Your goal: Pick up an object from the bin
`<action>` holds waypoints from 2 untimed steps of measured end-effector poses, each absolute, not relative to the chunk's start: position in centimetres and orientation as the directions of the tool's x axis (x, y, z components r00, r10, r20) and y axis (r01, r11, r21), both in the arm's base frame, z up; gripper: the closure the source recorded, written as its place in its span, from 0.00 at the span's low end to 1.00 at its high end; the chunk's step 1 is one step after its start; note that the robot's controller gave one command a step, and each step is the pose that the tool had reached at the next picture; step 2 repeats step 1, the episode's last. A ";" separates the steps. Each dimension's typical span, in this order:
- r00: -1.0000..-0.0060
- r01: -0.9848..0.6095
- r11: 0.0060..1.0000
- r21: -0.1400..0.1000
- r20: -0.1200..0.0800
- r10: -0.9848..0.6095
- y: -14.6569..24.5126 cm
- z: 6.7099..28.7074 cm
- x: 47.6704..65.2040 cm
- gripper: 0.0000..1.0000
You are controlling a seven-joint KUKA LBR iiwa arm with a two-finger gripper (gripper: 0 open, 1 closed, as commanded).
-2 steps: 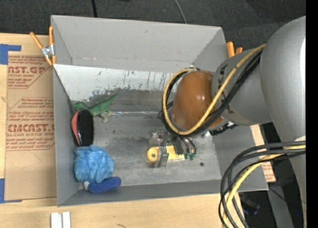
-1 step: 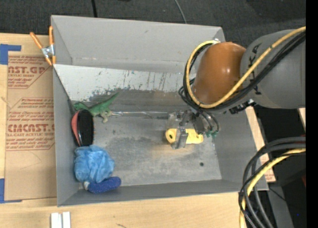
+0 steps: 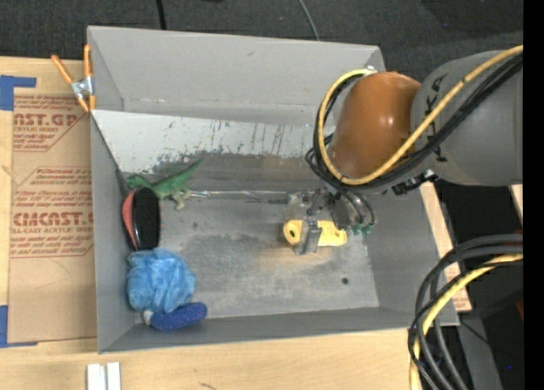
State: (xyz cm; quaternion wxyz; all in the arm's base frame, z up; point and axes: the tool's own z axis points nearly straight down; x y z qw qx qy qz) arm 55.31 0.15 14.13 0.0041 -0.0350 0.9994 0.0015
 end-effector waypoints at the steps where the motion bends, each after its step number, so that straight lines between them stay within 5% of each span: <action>1: -0.996 -0.088 0.996 0.000 -0.021 -0.088 -0.4 33.5 58.7 1.00; 2: -0.996 -0.088 0.996 0.000 -0.021 -0.088 -0.4 33.5 58.7 1.00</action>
Offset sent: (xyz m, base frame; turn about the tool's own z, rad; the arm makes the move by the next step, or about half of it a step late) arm 0.0000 0.0000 0.0000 0.0000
